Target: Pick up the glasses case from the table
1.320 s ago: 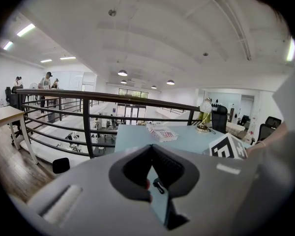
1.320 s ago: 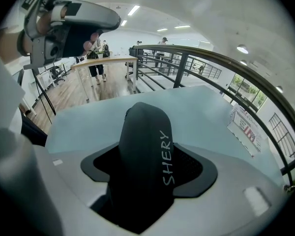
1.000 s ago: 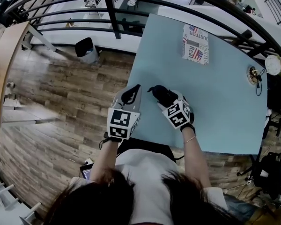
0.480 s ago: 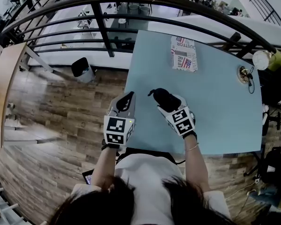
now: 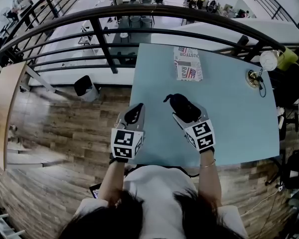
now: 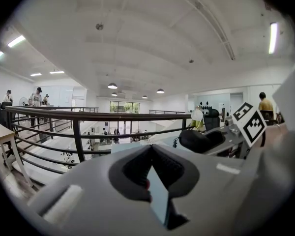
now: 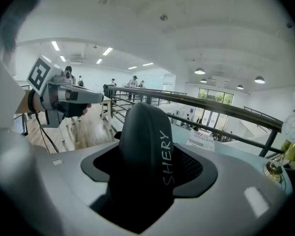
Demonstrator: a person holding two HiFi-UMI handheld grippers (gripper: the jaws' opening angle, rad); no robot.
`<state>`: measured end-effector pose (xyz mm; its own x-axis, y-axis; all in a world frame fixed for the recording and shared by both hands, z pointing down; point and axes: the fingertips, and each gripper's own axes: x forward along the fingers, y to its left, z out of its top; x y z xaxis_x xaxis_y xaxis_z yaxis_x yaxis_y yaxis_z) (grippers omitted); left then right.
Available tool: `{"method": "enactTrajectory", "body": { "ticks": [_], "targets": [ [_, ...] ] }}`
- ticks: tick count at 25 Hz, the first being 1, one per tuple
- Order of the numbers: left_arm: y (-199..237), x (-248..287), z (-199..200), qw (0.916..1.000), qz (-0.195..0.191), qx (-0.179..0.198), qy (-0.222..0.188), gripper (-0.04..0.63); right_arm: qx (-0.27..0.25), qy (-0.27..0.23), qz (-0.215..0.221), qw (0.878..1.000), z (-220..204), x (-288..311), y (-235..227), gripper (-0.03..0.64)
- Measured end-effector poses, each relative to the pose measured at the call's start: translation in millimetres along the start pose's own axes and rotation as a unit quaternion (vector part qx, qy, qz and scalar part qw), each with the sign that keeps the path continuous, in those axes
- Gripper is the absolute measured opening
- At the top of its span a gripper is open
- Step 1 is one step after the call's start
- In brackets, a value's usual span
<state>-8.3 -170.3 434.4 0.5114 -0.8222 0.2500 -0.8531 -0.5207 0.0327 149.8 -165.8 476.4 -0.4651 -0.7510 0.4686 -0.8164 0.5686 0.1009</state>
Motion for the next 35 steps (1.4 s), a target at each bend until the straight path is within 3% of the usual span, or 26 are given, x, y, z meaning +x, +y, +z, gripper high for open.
{"method": "enactTrajectory", "body": {
  "ticks": [6,18,35],
  "targets": [
    [-12,7,6,0.9998,-0.015,0.01,-0.003,0.057,0.027,-0.051,-0.04,0.998,14,-32,-22,0.322],
    [-37,18,15,0.9993,-0.033,0.017,-0.008,0.057,0.104,-0.166,-0.082,0.977,24,-81,-48,0.324],
    [-25,12,15,0.9998,-0.01,0.011,-0.011,0.057,0.121,-0.193,-0.064,0.972,28,-82,-43,0.324]
  ]
}}
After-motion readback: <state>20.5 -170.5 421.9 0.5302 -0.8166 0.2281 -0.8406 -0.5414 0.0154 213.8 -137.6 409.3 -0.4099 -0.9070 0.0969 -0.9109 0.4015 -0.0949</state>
